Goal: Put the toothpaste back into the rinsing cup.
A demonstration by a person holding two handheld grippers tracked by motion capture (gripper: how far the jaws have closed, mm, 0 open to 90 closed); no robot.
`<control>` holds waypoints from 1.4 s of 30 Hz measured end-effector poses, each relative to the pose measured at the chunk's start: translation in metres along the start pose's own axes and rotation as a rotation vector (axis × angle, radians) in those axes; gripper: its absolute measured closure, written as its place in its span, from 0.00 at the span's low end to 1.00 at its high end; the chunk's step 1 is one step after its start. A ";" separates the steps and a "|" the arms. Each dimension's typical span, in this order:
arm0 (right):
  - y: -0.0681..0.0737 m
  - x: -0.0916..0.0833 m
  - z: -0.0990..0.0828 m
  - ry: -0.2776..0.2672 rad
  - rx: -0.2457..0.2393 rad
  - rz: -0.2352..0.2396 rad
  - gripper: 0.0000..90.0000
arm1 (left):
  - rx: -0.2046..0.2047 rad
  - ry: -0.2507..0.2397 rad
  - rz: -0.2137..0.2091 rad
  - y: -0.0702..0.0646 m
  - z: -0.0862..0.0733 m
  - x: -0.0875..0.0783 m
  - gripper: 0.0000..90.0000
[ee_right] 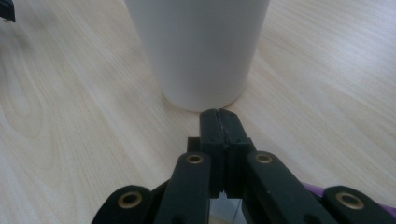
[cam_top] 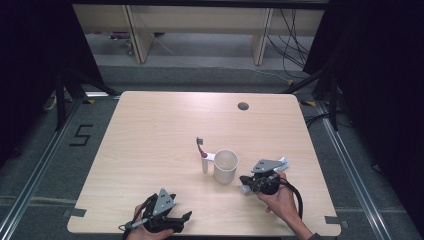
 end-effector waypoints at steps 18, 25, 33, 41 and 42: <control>0.024 -0.018 -0.027 0.052 -0.014 0.045 1.00 | -0.011 -0.003 -0.003 -0.001 0.000 0.000 0.25; 0.027 -0.038 -0.045 0.062 -0.007 0.058 1.00 | 0.001 0.008 -0.005 -0.002 -0.001 -0.001 0.25; 0.026 -0.061 -0.066 0.067 0.022 0.040 1.00 | -0.003 0.008 -0.006 -0.003 -0.001 0.000 0.26; 0.019 -0.079 -0.081 0.069 0.048 0.003 1.00 | 0.015 0.022 0.000 -0.002 -0.002 0.001 0.26; 0.015 -0.085 -0.085 0.073 0.046 -0.020 1.00 | 0.019 0.021 -0.005 -0.002 -0.002 0.000 0.26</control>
Point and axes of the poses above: each handheld gripper's, and its own axes: x roughly forward along the jaws, z roughly out of its top, y roughly to its left, the point moved 4 cm from there along x, roughly forward along the jaws, and after that the axes turned 10 degrees about z, right-handed, at the moved point
